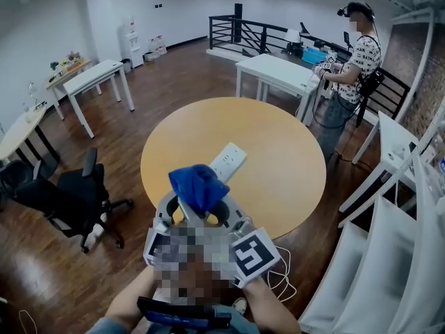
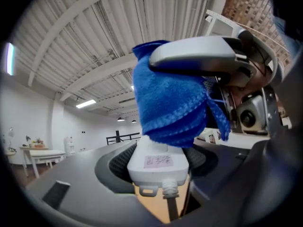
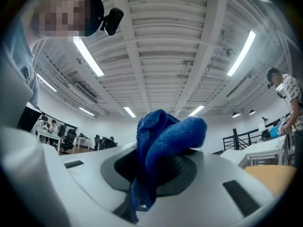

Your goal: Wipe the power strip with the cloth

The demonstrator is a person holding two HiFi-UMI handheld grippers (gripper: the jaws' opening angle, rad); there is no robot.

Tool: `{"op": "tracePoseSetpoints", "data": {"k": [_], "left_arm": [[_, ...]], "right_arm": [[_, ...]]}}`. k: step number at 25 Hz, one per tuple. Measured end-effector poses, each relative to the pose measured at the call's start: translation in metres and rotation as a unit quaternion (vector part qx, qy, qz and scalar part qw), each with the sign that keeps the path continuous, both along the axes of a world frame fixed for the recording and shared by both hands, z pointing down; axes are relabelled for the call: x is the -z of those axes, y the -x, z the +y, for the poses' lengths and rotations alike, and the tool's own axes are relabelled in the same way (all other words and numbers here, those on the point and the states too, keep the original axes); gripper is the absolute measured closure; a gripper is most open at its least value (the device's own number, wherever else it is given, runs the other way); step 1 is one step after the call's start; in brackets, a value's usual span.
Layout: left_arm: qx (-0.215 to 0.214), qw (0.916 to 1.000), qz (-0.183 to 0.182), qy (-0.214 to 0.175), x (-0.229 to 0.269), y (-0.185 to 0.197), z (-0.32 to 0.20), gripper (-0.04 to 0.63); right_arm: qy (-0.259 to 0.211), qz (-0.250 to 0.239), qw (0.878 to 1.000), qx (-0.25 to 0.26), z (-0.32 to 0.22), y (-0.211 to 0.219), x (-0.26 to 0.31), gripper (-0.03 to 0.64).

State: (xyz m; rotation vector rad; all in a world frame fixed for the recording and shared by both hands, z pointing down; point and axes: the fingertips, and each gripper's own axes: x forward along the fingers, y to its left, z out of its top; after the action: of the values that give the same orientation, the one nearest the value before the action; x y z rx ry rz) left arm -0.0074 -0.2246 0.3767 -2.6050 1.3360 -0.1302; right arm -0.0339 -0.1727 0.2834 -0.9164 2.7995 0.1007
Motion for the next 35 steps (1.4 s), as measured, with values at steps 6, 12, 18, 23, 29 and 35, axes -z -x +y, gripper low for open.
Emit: {"op": "tracePoseSetpoints", "data": {"k": [6, 12, 18, 23, 29, 35], "left_arm": [[0.006, 0.9997, -0.021, -0.012, 0.001, 0.003, 0.007, 0.316], [0.008, 0.9995, -0.023, -0.019, 0.001, 0.010, 0.013, 0.316], [0.007, 0.9996, -0.013, -0.025, 0.005, 0.015, 0.020, 0.316], [0.006, 0.9994, -0.012, -0.031, 0.009, 0.017, 0.024, 0.316], [0.001, 0.9993, -0.012, -0.036, 0.011, 0.018, 0.028, 0.316], [-0.001, 0.9992, -0.016, -0.036, 0.010, 0.017, 0.032, 0.316]], "right_arm": [[0.012, 0.016, 0.999, 0.032, 0.004, 0.020, -0.013, 0.549], [-0.001, 0.020, 1.000, 0.019, -0.007, 0.014, -0.010, 0.549], [-0.010, 0.015, 1.000, -0.003, -0.021, -0.006, 0.000, 0.549], [-0.039, 0.005, 0.999, -0.030, -0.038, -0.027, 0.019, 0.549], [-0.066, 0.001, 0.996, -0.064, -0.057, -0.053, 0.039, 0.549], [-0.081, 0.003, 0.991, -0.110, -0.073, -0.079, 0.056, 0.549]]}}
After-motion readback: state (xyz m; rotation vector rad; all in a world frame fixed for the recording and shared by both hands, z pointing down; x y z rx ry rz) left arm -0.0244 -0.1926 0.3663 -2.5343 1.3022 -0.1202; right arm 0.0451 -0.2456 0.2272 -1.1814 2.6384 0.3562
